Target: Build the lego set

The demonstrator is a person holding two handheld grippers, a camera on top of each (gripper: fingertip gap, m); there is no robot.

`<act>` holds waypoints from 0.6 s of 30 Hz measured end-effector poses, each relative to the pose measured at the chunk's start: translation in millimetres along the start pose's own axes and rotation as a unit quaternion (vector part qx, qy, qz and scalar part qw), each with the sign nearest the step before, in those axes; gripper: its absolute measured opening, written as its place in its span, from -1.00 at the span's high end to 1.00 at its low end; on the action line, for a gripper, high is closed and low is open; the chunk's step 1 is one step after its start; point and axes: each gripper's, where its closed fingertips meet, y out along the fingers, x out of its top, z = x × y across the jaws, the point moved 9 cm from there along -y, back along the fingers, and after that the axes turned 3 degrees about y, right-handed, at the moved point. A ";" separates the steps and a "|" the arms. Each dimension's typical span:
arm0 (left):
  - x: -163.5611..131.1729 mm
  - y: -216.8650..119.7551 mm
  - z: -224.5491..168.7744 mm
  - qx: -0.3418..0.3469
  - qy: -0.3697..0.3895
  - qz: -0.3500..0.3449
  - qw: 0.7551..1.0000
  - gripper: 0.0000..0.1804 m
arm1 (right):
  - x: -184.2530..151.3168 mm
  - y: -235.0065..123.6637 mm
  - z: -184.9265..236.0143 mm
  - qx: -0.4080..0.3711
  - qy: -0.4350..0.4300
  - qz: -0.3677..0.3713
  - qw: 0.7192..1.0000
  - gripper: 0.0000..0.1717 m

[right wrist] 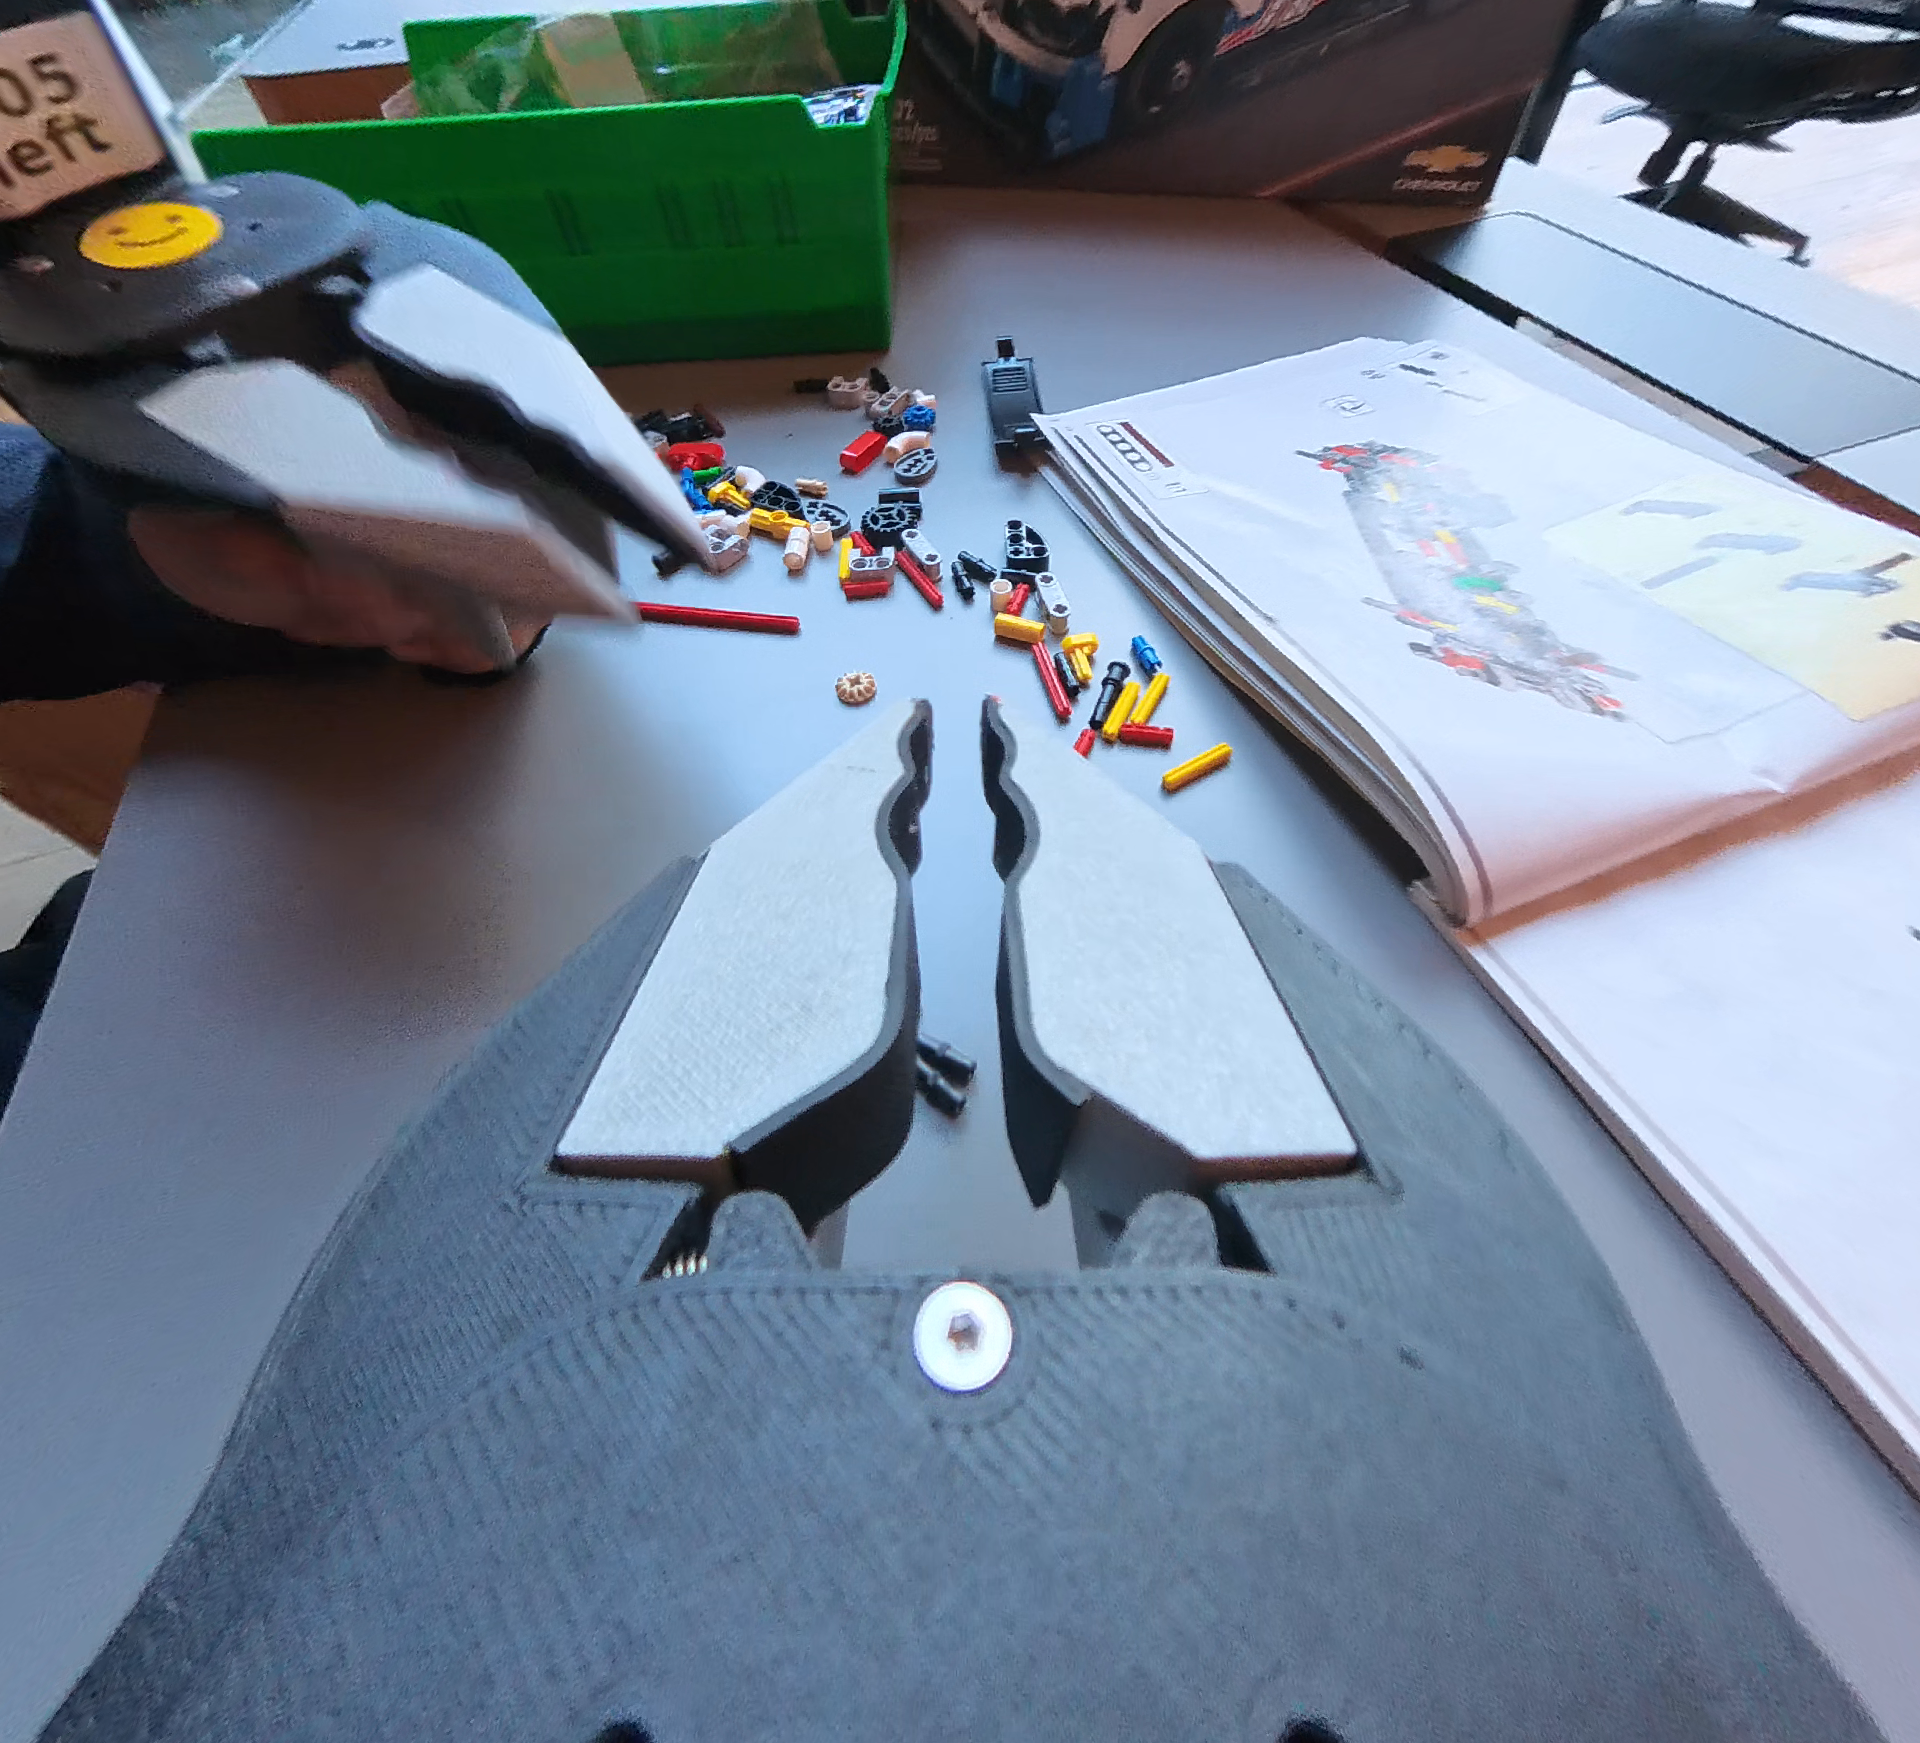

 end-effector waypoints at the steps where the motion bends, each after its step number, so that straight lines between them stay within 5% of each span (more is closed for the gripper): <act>1: -1.8 5.4 -2.1 -0.020 0.002 0.029 0.999 0.85 | -0.5 -2.2 1.0 -0.003 0.001 -0.002 1.000 0.93; 10: -20.4 39.2 -9.1 -0.140 0.081 0.223 0.961 0.79 | -12.0 -31.0 11.6 -0.027 -0.003 -0.005 1.000 0.96; 18: -8.9 70.4 12.8 -0.113 0.112 0.282 0.946 0.88 | -37.2 -37.0 28.3 -0.065 -0.006 0.099 0.993 0.90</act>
